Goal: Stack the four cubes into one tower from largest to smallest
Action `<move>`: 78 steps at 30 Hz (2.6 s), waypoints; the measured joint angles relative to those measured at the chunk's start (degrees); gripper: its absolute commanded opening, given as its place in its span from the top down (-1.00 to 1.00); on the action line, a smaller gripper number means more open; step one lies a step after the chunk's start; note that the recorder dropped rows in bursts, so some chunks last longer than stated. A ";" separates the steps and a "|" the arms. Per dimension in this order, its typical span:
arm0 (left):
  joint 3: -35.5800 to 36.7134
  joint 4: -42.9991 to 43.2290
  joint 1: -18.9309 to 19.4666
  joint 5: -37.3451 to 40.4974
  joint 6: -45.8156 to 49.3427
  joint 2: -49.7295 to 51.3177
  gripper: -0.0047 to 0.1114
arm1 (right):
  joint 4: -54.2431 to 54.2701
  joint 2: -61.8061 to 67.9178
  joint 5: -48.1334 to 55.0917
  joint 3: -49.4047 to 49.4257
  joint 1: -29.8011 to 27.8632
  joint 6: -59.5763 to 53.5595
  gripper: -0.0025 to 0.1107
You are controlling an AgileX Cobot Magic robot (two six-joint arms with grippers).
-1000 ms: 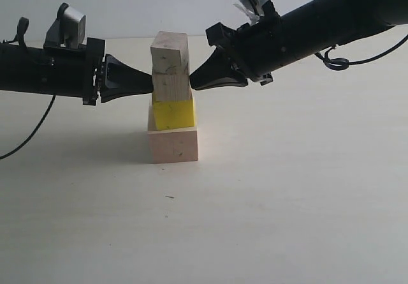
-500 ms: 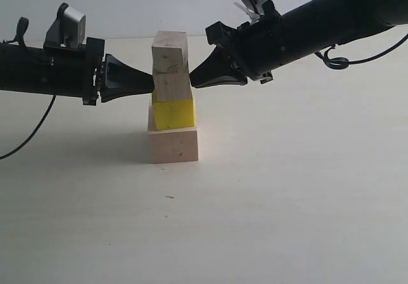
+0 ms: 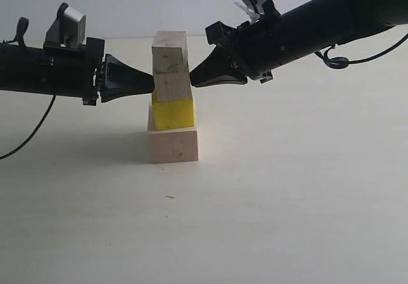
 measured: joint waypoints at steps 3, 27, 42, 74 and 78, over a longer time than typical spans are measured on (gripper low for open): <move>0.00 0.11 0.00 0.00 0.00 0.00 0.92 | 0.00 0.00 0.00 0.00 0.00 0.00 0.96; 4.04 1.25 3.07 -1.03 0.30 -1.47 0.92 | -5.92 0.00 -3.17 0.00 0.00 5.18 0.96; 4.28 1.25 3.07 -1.68 0.77 -1.47 0.92 | -10.12 0.00 -4.06 0.00 0.10 9.47 0.96; 4.28 1.25 3.07 -2.31 1.69 -1.47 0.92 | -3.79 4.19 -0.20 0.00 0.10 6.42 0.96; 4.28 1.25 3.07 -2.31 1.69 -1.47 0.92 | -3.67 4.19 0.10 0.00 0.10 6.27 0.96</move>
